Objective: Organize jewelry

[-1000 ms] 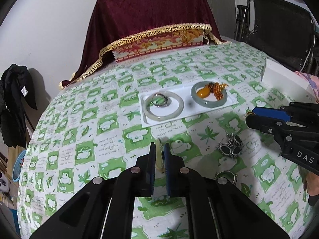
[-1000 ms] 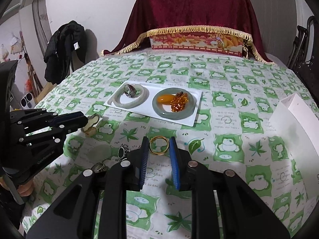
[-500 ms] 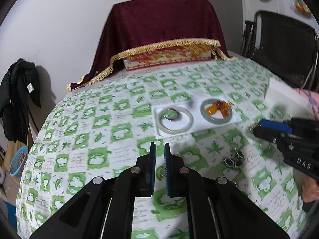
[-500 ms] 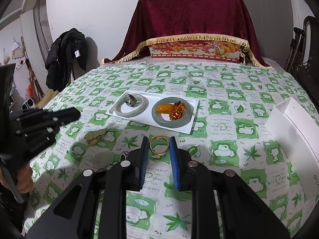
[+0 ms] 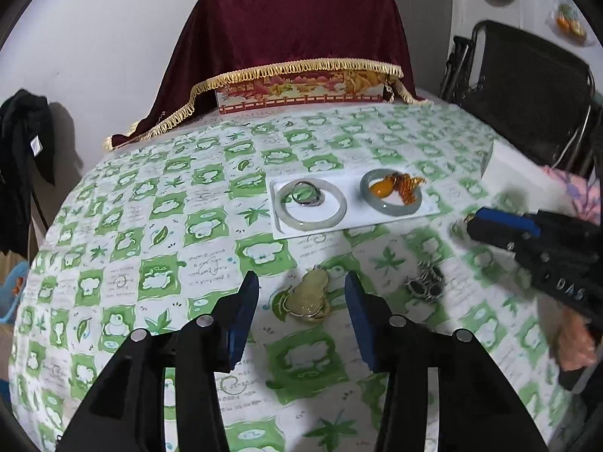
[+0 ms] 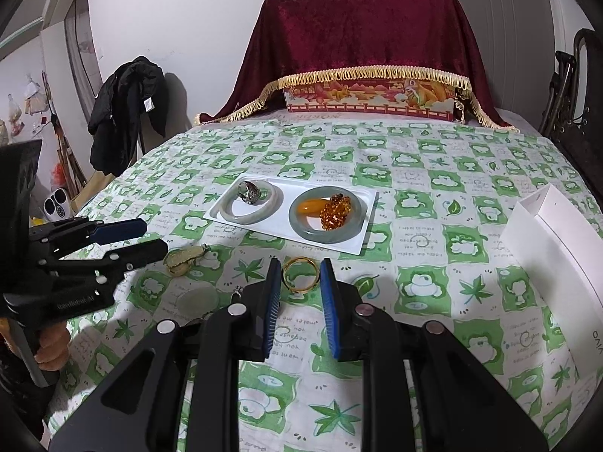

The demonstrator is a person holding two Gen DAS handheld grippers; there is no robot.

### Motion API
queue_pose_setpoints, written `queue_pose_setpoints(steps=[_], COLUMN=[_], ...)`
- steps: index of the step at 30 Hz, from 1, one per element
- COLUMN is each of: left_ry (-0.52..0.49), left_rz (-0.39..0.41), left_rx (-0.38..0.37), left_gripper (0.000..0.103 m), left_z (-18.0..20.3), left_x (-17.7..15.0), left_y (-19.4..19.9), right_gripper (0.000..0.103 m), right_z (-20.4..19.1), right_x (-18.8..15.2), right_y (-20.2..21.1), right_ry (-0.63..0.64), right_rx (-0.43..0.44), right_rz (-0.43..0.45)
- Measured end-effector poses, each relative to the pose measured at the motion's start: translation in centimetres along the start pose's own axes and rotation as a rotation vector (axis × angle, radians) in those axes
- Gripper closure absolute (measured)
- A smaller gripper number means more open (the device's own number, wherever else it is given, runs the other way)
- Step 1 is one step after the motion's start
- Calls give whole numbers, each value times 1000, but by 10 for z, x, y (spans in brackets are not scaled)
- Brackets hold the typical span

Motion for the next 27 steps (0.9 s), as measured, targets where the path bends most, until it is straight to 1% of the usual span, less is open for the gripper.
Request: queue_pose_setpoints(steps=[2,6,7,9,11,12,16,20,24,27], left_ry=[-12,-37,-33,-27,-20,-24,-37,-25,-14,-7], left_rz=[-20,-86,-108,-132,-132,-131,-97,-38,7,36], left_rx=[-2,22,31,22,6,10,17,27,31,24], left_gripper=[56,57,59,70,74,74,75,75,75,75], left_z=[3,3,0,-3,-4,-4,-1,-2,-3,-4], left_x=[-2,-7,-8,-7,-6,-7,-5,3,14,27], left_y=[-6,-27,-35,-43,-43,-43,-34,-19,-6,1], right_gripper=[83,83,83,83,83,83,83,83,83,83], right_z=[0,0,0,-1,-1,-1,0,2,0,-2], right_x=[0,0,0,-1,-2,-2,-2,0,5,7], right_y=[0,0,0,-2,-3,-3,-3,0,9,12], right_ry=[0,-1,-1,1,3,3,-2,-6,-2,8], right_rx=[0,4,5,6,6,4,5,10,28,24], right_rz=[-1,-3,-5,-11,-13,-14,-11,3,52,73])
Point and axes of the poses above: each gripper's, at about its wrist camera, not at the fingertips, and y roughly against the way its jaws point, z to its right, x to its top, the point moved 8 cm from there along -y, roughly the way its jaws point, and after that the axes turned 4 degrees about -z, right-handed, at the moved point
